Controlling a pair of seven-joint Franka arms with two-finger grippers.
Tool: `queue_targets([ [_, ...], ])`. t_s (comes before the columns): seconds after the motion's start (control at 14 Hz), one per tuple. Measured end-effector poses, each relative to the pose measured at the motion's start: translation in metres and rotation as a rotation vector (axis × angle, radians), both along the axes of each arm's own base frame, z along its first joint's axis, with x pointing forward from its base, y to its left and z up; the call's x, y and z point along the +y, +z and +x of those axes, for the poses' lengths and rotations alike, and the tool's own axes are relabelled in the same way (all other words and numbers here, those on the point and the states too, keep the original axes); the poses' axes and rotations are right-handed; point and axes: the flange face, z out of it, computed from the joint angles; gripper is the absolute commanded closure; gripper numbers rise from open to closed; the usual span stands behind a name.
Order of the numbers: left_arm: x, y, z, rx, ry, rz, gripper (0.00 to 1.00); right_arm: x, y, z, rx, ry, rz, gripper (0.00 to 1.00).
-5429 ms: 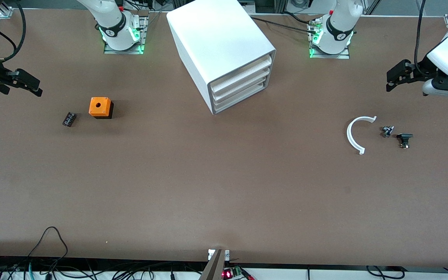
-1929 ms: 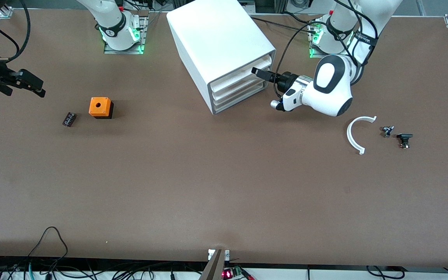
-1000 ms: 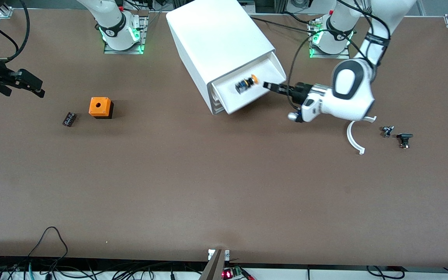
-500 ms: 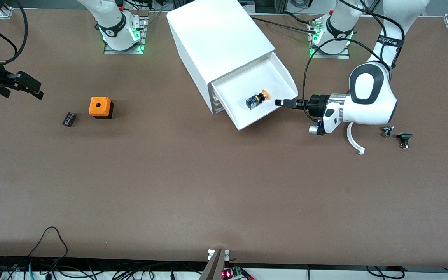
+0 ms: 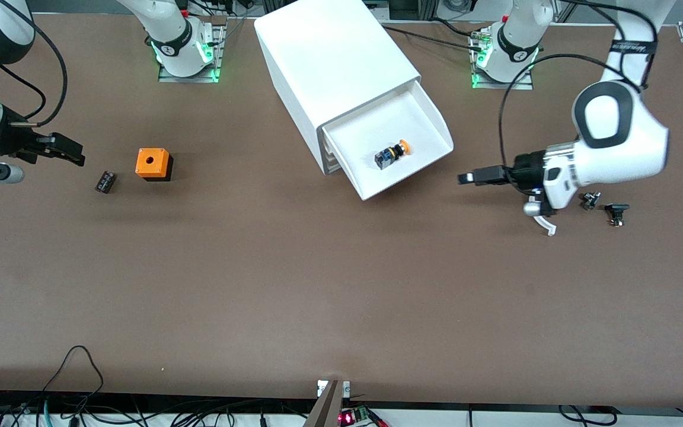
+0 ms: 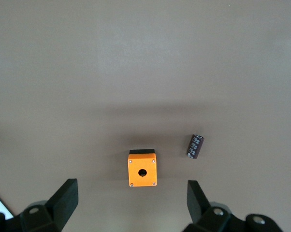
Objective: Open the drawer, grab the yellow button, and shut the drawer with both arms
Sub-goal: 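Reach the right gripper into the open drawer while the left gripper withdraws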
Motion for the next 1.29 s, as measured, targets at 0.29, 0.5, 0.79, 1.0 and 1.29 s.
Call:
queue_targets([
  [0.29,0.050,0.040,0.009,-0.090,0.065,0.059,0.00,0.086,-0.003,-0.002,0.001,0.137,0.006,0.00],
  [0.5,0.087,0.074,0.013,-0.137,-0.032,0.233,0.00,0.155,-0.006,-0.006,-0.040,0.239,0.010,0.00],
  [0.79,0.121,0.147,0.009,-0.098,-0.125,0.407,0.00,0.199,-0.023,0.003,-0.046,0.319,0.009,0.00],
  [1.0,0.131,0.176,0.004,-0.047,-0.120,0.531,0.00,0.270,-0.022,-0.005,-0.066,0.429,0.012,0.00],
  [1.29,0.103,0.190,0.005,0.028,-0.051,0.669,0.00,0.366,-0.019,-0.024,-0.155,0.653,0.040,0.00],
])
